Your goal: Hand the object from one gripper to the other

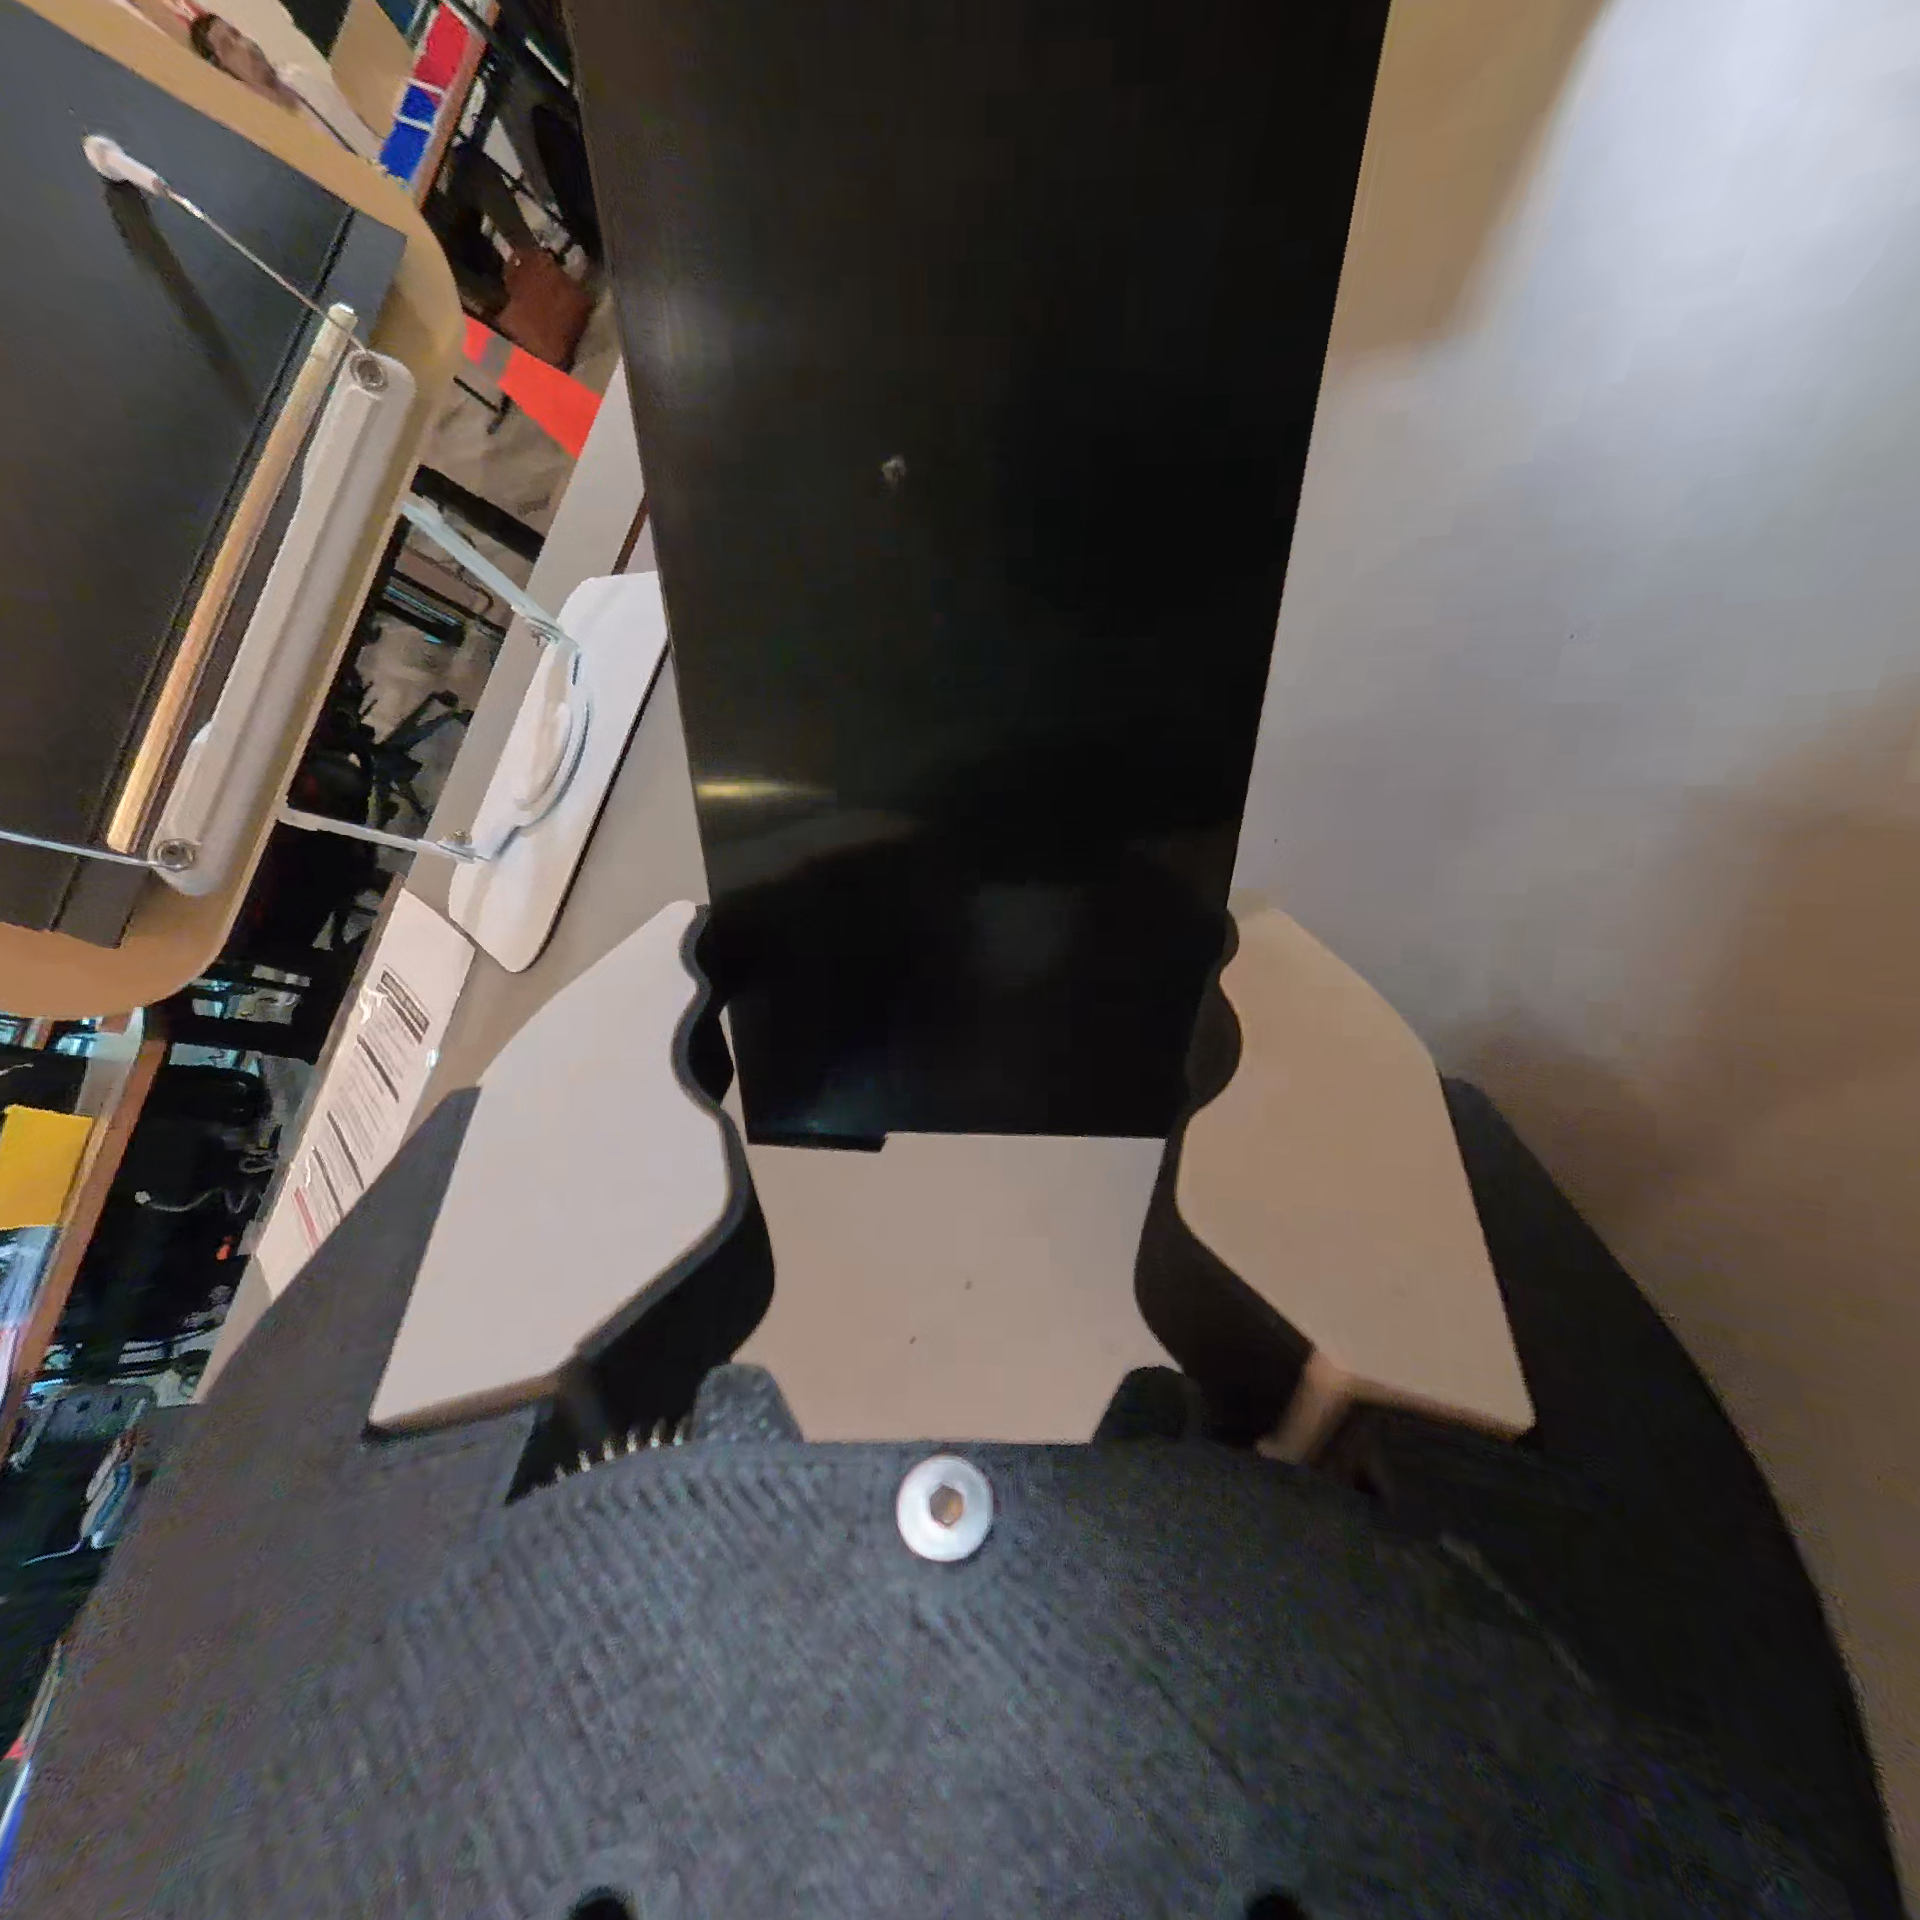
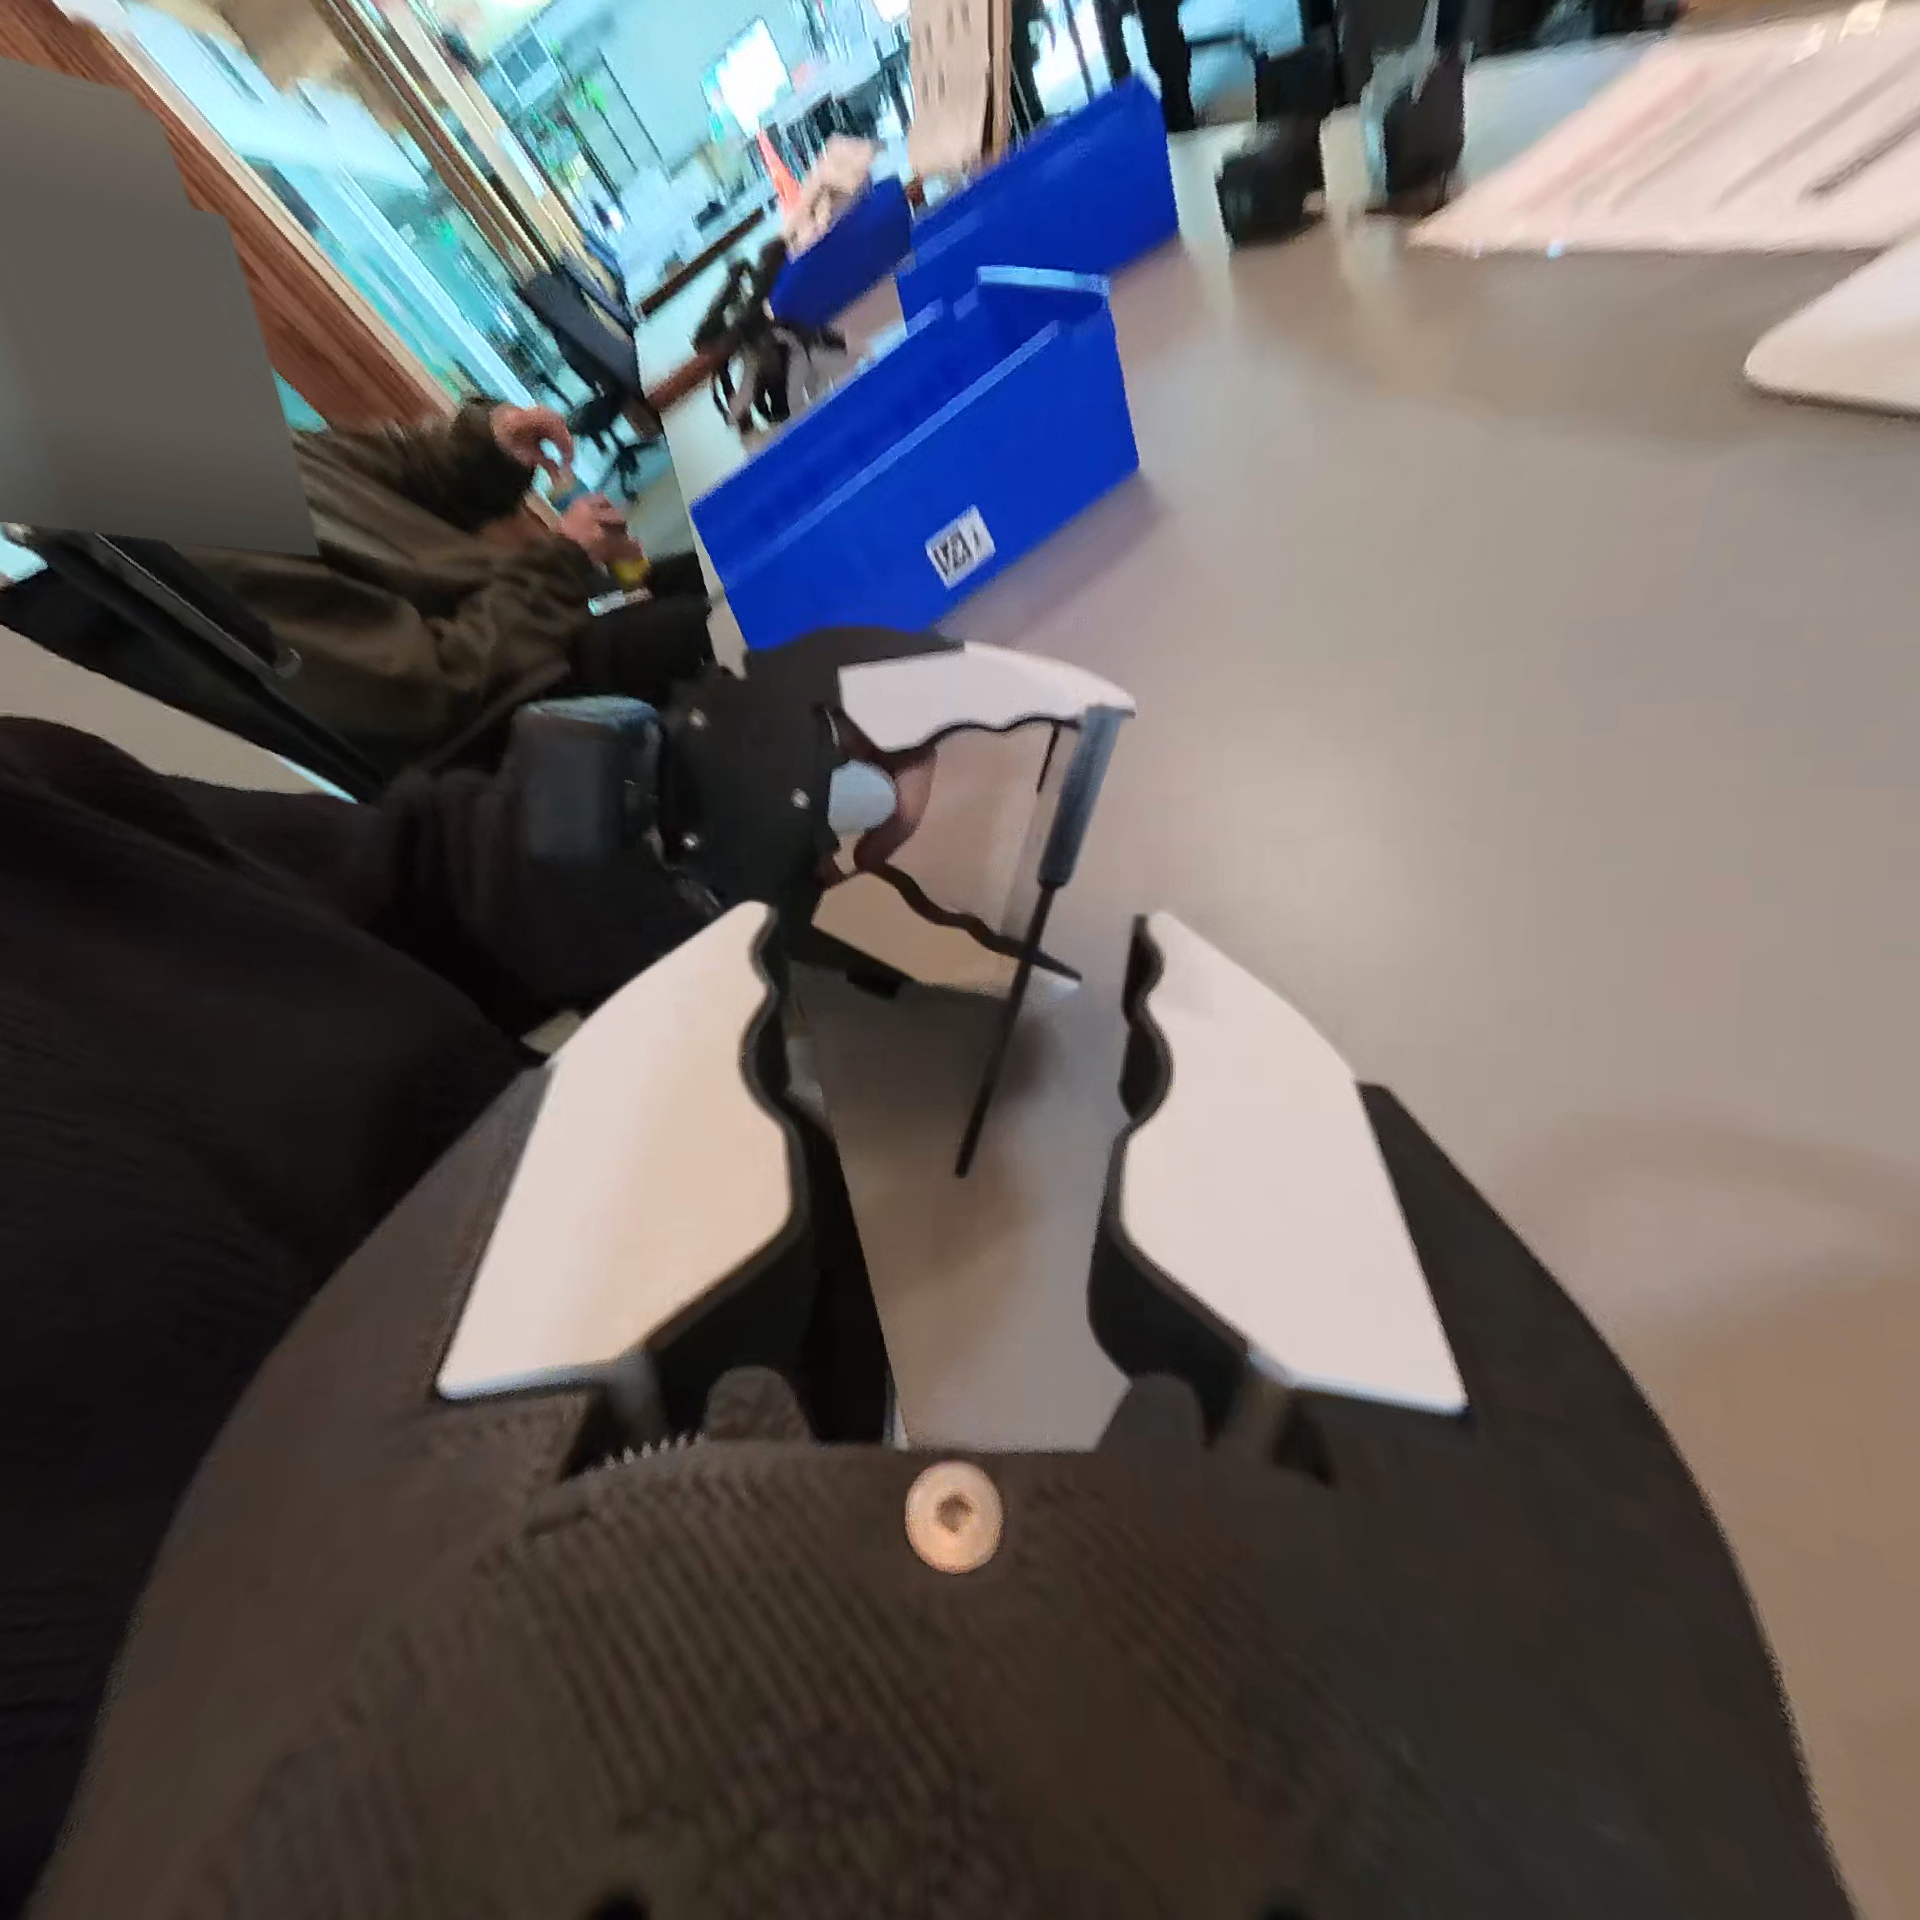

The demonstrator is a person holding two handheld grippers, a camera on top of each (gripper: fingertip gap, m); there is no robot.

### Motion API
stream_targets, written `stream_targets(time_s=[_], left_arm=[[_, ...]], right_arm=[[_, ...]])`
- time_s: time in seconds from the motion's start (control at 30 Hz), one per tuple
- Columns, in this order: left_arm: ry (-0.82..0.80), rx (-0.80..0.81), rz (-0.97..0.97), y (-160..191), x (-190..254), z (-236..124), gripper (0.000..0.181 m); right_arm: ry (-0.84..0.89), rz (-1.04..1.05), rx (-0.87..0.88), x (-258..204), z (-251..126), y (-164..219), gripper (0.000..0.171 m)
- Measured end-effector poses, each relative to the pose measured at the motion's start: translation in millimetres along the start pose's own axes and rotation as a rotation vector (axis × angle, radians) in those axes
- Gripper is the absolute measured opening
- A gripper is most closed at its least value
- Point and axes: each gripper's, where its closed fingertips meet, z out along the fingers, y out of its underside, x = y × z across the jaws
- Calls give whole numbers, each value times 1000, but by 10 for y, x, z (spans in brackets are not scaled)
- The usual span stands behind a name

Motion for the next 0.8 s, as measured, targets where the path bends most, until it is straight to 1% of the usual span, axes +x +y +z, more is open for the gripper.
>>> stream_targets(time_s=[0.03, 0.13, 0.2, 0.23, 0.27, 0.5, 0.67, 0.8], left_arm=[[-6, 0, 14, -16, 7, -4, 90], [-59, -4, 109, -44, -7, -20, 90], [-88, -11, 171, -55, 1, -29, 90], [-94, -10, 187, -65, 11, -30, 90], [-96, -12, 193, -64, 18, -30, 90], [-82, 41, 157, -87, 26, -30, 91], [-59, 91, -22, -100, -79, -36, 124], [37, 163, -260, -116, -124, -45, 132]], right_arm=[[7, -3, -27, 20, 44, 62, 56], [5, 4, -61, 58, 144, 174, 42], [-14, 20, -72, 57, 171, 218, 17], [2, 21, -80, 87, 174, 238, 8], [35, 8, -87, 139, 166, 253, 3], [68, -5, -73, 223, 145, 246, 2], [113, -13, -16, 337, 6, 148, 2], [110, -35, 79, 376, -122, 15, 2]])
